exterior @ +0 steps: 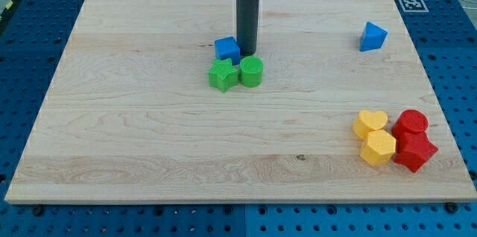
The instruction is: Push the blue cube to the top of the green star
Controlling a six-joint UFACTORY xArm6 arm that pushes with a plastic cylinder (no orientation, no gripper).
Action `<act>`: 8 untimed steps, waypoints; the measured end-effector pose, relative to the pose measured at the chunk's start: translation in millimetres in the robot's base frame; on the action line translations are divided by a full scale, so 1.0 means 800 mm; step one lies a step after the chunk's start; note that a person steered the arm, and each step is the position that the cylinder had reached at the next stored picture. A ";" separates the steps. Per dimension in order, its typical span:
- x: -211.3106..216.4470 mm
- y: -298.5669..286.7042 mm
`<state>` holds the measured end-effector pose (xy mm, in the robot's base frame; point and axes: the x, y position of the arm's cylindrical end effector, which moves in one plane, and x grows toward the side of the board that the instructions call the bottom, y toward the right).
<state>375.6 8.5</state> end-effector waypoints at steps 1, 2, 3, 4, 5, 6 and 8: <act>0.000 0.000; -0.044 0.000; -0.059 -0.003; -0.036 -0.011; -0.035 -0.011; -0.020 -0.019; -0.017 -0.020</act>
